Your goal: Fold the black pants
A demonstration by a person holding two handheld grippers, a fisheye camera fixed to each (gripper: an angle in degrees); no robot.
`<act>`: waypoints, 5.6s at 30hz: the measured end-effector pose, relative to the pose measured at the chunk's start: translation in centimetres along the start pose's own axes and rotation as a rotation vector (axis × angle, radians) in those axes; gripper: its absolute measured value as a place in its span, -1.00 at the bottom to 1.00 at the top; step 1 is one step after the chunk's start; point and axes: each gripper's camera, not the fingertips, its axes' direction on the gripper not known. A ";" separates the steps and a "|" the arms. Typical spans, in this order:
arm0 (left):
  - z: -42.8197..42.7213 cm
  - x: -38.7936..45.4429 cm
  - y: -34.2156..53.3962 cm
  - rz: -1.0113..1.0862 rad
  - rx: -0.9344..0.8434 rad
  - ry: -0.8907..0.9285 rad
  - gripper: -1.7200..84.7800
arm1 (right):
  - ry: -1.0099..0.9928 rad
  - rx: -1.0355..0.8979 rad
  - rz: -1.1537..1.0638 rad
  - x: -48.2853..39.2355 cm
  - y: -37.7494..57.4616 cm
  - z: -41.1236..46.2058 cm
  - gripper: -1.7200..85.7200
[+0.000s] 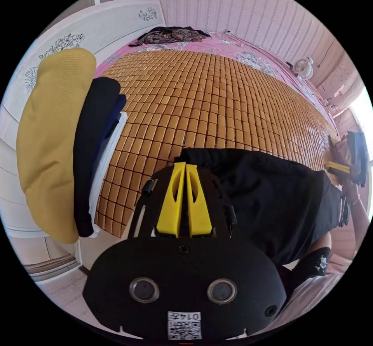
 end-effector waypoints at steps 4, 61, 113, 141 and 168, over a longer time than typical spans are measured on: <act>-1.6 -0.1 0.7 -0.009 0.057 0.105 -0.86 | -0.012 -0.030 0.071 0.7 0.2 0.9 -0.85; 3.6 42.0 22.1 0.967 -0.180 0.313 -0.98 | 0.339 -0.429 -0.276 -13.2 -15.8 13.8 -0.98; 6.4 28.1 18.7 0.446 -0.319 0.048 -0.98 | 0.031 0.231 1.216 21.0 47.0 -7.5 -0.94; 1.3 17.8 18.7 0.228 -0.178 0.509 -0.98 | -0.635 0.074 0.026 -4.8 21.9 -6.6 -0.82; 2.2 28.4 20.9 0.529 -0.202 0.291 -0.97 | -0.272 0.029 -0.032 -6.4 4.3 1.5 -0.98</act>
